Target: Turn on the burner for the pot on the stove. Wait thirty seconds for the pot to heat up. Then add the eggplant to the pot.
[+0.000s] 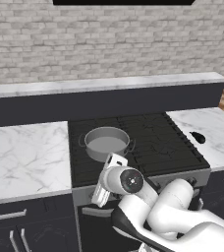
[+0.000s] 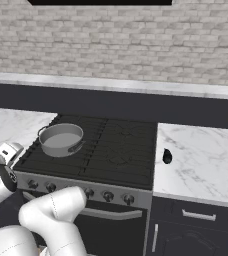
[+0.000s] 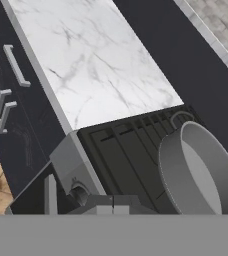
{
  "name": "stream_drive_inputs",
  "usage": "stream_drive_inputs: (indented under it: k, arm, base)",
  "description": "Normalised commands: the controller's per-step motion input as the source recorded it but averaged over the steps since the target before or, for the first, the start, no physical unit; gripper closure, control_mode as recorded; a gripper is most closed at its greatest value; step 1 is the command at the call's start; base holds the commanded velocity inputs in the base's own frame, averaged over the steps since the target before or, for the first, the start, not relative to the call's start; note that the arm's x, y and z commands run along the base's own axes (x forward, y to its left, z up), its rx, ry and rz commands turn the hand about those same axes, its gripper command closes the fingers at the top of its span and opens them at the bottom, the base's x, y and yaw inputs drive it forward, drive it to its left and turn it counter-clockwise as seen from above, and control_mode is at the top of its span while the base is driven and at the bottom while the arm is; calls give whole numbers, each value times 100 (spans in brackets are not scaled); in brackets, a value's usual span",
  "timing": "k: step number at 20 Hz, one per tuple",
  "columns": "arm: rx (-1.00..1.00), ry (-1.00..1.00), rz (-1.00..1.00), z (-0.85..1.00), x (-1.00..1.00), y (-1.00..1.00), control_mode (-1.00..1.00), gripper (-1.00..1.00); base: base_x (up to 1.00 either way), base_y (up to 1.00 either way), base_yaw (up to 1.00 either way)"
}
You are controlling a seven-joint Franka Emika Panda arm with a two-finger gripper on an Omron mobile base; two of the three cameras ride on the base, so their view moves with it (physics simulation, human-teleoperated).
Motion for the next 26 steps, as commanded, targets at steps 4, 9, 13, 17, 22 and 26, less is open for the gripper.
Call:
stream_drive_inputs:
  k: [4, 9, 13, 17, 22, 26]
  arm:
    - [0, 0, 0, 0, 0, 0, -100, 100]
    - [0, 0, 0, 0, 0, 0, -100, 100]
    - [0, 0, 0, 0, 0, 0, -100, 100]
    - [0, 0, 0, 0, 0, 0, -100, 100]
    - [0, 0, 0, 0, 0, 0, -100, 100]
    - [0, 0, 0, 0, 0, 0, -100, 100]
  base:
    - [0, 0, 0]
    - [0, 0, 0]
    - [0, 0, 0]
    - [0, 0, 0]
    - [0, 0, 0]
    - [0, 0, 0]
